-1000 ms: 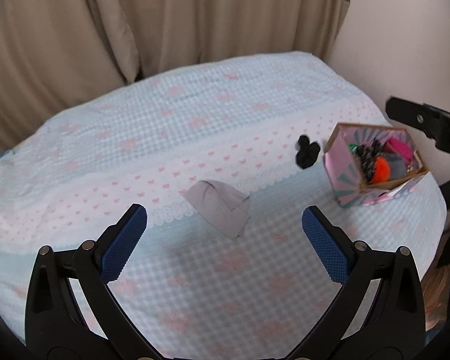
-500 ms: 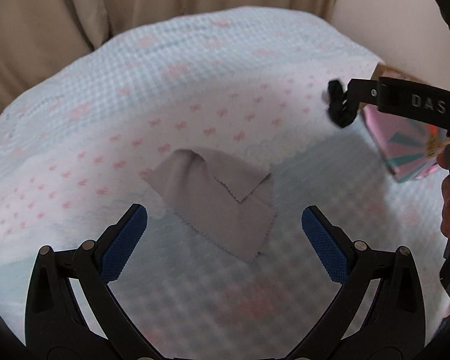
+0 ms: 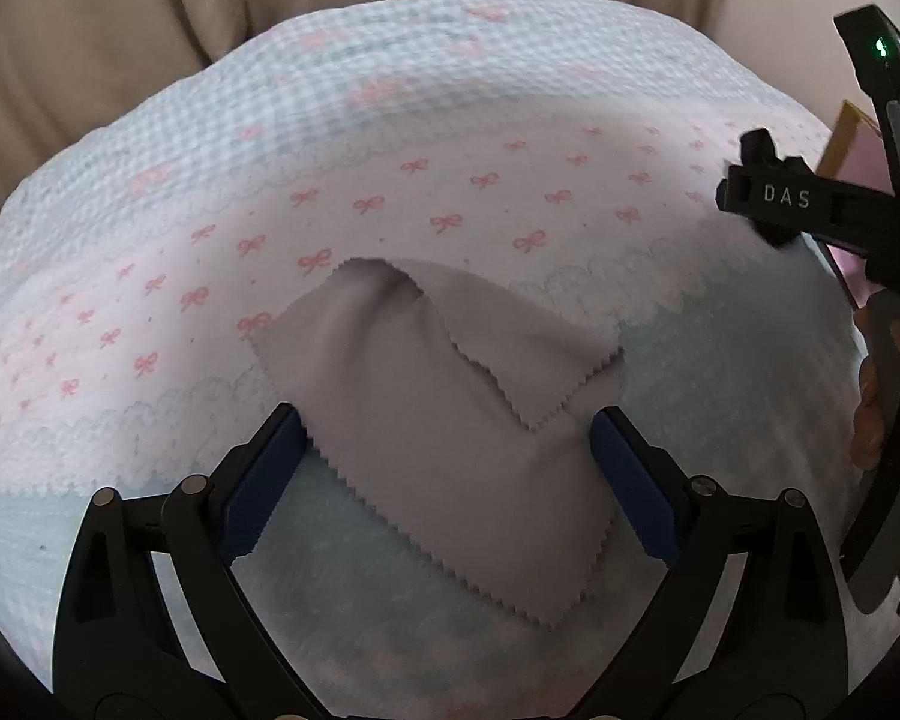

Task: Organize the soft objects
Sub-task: 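Grasp the grey cloth with left tool while right tool grasps black item, then lift and carry the grey cloth and black item in both tools over the box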

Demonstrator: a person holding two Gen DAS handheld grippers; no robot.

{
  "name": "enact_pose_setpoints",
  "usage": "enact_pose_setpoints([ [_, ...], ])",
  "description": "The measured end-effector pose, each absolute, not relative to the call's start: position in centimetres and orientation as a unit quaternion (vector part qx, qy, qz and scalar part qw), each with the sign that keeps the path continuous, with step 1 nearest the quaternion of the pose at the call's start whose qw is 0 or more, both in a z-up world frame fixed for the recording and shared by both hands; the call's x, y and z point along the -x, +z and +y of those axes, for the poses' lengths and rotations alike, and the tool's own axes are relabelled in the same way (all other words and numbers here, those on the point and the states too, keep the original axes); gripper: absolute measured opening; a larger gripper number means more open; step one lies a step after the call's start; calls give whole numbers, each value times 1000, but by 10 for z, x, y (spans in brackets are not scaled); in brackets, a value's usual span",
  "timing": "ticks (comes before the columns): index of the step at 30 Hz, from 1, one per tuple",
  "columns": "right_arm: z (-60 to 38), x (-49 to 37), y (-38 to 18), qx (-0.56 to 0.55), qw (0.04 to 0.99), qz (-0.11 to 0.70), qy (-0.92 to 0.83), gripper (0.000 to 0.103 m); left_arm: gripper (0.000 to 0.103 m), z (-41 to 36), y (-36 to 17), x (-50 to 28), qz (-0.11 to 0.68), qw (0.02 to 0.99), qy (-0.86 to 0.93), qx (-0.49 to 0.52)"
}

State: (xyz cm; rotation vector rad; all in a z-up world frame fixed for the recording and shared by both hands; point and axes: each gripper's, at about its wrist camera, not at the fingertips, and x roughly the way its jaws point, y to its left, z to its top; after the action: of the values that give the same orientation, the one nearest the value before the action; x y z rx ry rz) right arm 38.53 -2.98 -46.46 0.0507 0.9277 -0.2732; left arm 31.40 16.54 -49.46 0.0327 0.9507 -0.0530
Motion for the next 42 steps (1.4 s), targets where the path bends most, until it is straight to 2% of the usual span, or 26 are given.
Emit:
enact_pose_setpoints([
  [4, -39, -400, -475, -31, 883, 448, -134, 66, 94, 164, -496, -326, 456, 890, -18, -13],
  [5, -41, -402, -476, -35, 883, 449, -135, 61, 91, 164, -495, -327, 456, 889, -19, -12],
  [7, -45, -404, -477, -41, 883, 447, -138, 54, 77, 163, -492, -328, 453, 891, -21, -9],
  [9, -50, -407, -475, -47, 883, 446, -138, 41, 46, 162, -488, -330, 449, 893, -27, -7],
  [10, -52, -409, -474, -48, 882, 447, -138, 34, 41, 161, -486, -332, 450, 892, -30, -9],
  [12, -55, -412, -473, -48, 882, 448, -137, 30, 30, 160, -484, -334, 452, 891, -36, -9],
  [15, -57, -414, -470, -47, 882, 449, -136, 24, 21, 165, -480, -335, 456, 889, -38, 4],
  [18, -57, -413, -463, -46, 884, 445, -133, 24, 17, 170, -475, -336, 460, 887, -37, 21],
  [26, -46, -403, -427, -50, 892, 437, -107, 24, 16, 180, -435, -329, 441, 897, -33, 31],
  [42, -35, -341, -258, -61, 920, 384, -48, 24, 16, 162, -256, -293, 356, 932, -56, 43],
])
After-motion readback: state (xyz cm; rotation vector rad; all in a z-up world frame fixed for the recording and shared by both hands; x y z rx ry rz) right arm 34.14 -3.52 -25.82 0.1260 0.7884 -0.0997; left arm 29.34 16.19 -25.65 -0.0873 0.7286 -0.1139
